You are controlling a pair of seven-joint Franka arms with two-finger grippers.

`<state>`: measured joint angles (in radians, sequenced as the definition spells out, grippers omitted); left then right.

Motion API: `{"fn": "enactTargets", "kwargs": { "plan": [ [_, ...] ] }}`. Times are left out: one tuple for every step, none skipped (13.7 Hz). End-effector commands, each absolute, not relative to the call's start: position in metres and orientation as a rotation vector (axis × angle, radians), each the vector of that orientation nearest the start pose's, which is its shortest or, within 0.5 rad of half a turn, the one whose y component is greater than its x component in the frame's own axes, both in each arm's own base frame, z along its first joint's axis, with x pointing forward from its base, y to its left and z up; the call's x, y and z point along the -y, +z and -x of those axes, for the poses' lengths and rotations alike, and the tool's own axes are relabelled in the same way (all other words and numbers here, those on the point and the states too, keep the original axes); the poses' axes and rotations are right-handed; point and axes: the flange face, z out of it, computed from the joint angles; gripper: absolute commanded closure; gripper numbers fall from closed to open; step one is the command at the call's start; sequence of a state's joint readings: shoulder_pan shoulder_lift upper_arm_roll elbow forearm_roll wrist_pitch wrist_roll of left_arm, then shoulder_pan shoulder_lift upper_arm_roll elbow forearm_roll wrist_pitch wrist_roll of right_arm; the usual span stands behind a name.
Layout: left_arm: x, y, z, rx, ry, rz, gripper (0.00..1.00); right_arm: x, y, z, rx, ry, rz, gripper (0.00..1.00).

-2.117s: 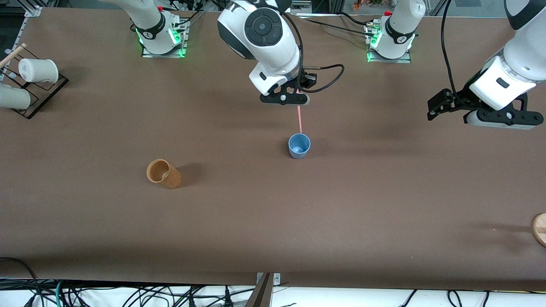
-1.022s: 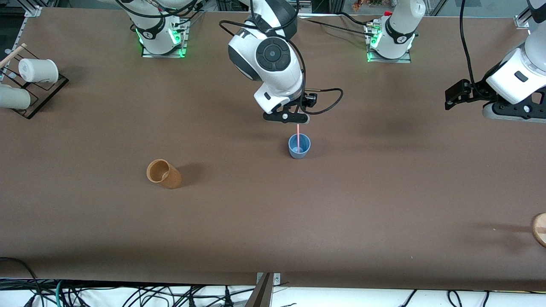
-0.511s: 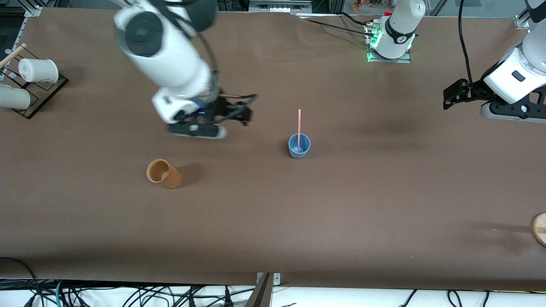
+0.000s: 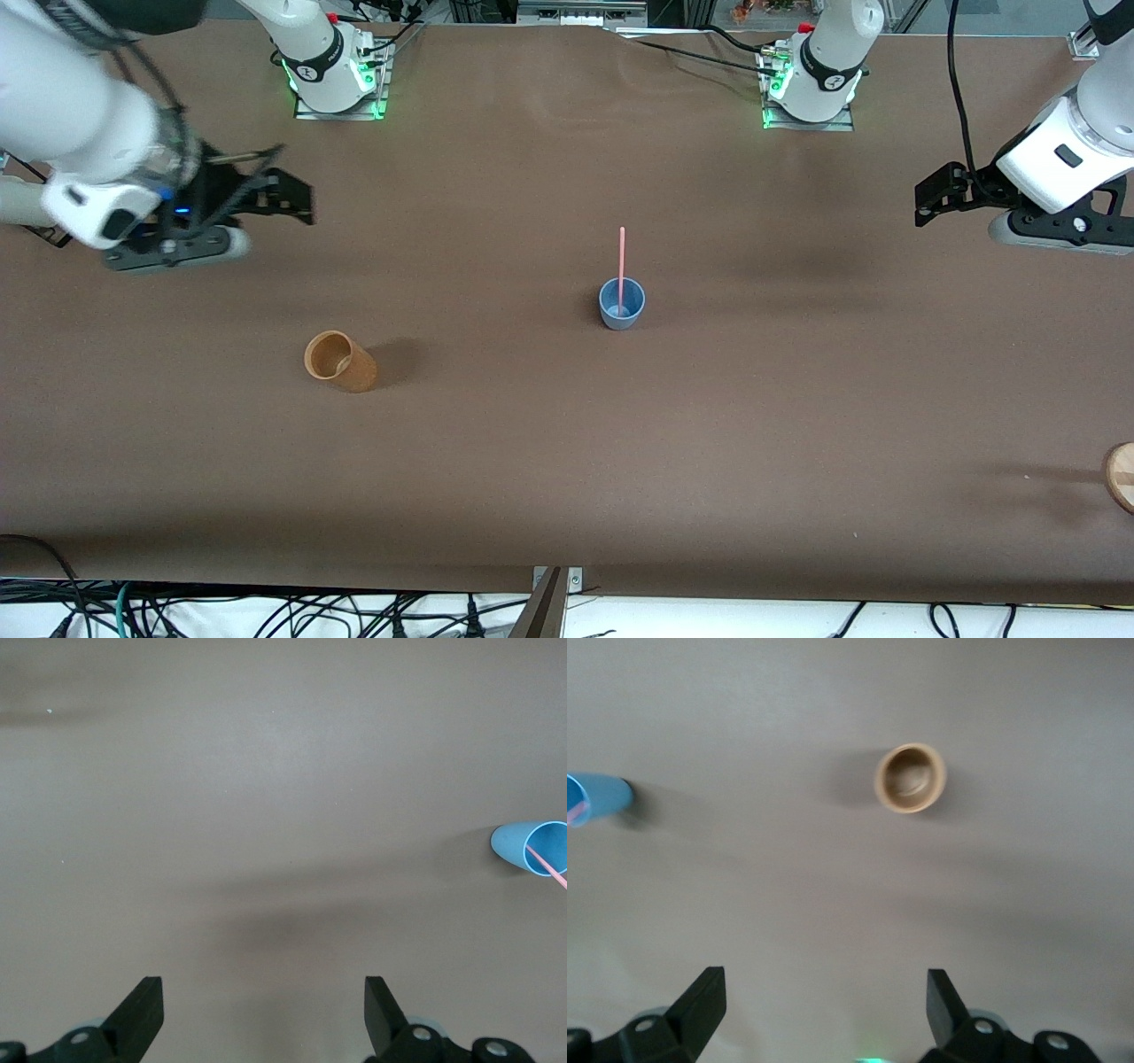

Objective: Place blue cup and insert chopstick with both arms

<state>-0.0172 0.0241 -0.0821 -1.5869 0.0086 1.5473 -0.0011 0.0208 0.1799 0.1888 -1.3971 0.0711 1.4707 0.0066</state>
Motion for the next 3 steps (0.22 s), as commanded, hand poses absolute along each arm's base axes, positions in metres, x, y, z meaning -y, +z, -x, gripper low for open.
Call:
{"fn": "enactTargets", "kwargs": {
  "plan": [
    [0.056,0.6085,-0.5579,-0.181,0.104,3.144,0.0,-0.0964,0.603,-0.5654,0.417,0.105,3.067,0.0],
    [0.056,0.6094,-0.5575,-0.181,0.102,3.144,0.0,-0.0934,0.6032,-0.5662,0.421,0.1,3.102,0.0],
    [0.0559,0.6084,-0.5578,-0.184,0.107,3.144,0.0,-0.0928,0.6038,-0.5656,0.425,0.102,3.114,0.0]
  ]
}}
